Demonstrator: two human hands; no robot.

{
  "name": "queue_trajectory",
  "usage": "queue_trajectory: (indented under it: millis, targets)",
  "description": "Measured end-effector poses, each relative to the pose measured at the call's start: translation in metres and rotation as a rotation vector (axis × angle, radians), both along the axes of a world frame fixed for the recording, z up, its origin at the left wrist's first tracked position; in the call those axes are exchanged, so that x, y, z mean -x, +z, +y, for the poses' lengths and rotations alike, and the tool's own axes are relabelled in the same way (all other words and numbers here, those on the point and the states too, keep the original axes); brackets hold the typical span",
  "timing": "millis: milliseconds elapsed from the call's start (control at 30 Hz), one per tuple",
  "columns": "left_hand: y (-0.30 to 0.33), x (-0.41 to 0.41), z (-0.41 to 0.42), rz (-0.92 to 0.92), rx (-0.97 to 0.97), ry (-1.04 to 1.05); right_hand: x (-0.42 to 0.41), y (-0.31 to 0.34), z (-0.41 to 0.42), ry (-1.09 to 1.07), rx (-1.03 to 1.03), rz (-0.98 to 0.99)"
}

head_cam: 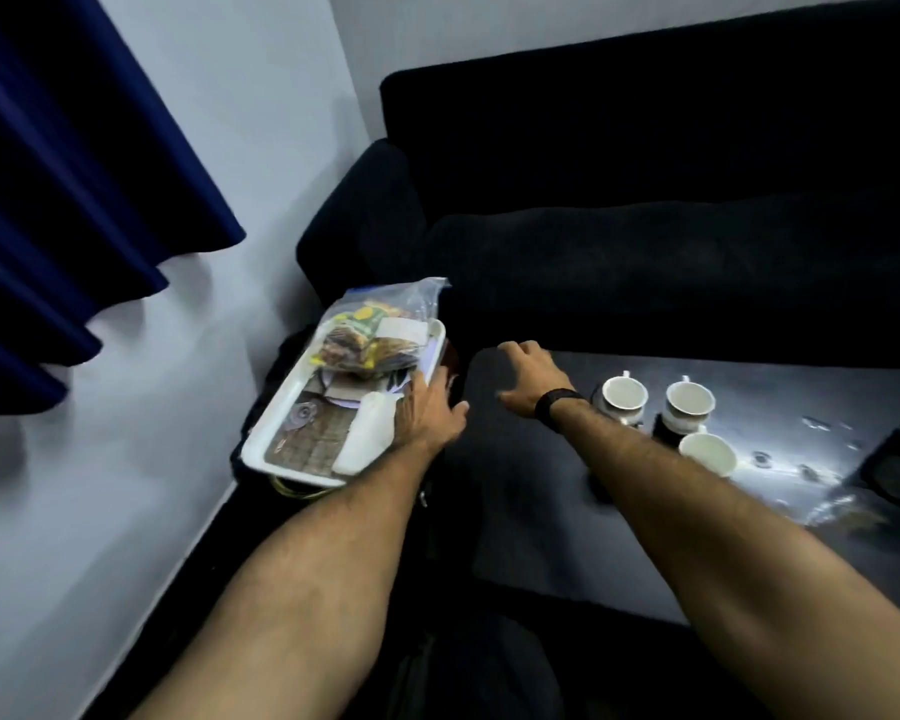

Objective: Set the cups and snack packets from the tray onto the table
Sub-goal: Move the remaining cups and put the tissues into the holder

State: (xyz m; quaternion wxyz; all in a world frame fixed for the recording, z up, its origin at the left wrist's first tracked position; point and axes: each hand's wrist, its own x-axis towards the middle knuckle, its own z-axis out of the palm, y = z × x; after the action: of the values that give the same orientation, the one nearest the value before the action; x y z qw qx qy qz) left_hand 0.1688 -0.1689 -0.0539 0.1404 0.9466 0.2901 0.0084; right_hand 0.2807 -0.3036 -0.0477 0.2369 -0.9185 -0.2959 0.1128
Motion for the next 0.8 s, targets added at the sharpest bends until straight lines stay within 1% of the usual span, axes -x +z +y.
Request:
queue_trajectory:
  millis: [167, 300, 433, 567, 667, 800]
  targets:
    - [-0.012, 0.063, 0.056, -0.004, 0.006, 0.187, 0.048, -0.008, 0.061, 0.133, 0.023, 0.014]
    - [-0.019, 0.085, 0.077, 0.044, 0.041, 0.318, 0.076, -0.017, 0.091, 0.2, 0.047, 0.031]
    - [-0.022, 0.088, 0.091, 0.094, 0.192, 0.438, 0.099, -0.028, 0.114, 0.227, 0.09, 0.052]
    - [-0.022, 0.08, 0.096, 0.055, 0.404, 0.514, 0.104, -0.032, 0.12, 0.191, 0.139, 0.063]
    - [-0.024, 0.075, 0.098, 0.007, 0.496, 0.554, 0.104, -0.032, 0.119, 0.17, 0.158, 0.091]
    - [-0.024, 0.072, 0.095, -0.136, 0.665, 0.592, 0.106, -0.033, 0.118, 0.107, 0.082, 0.134]
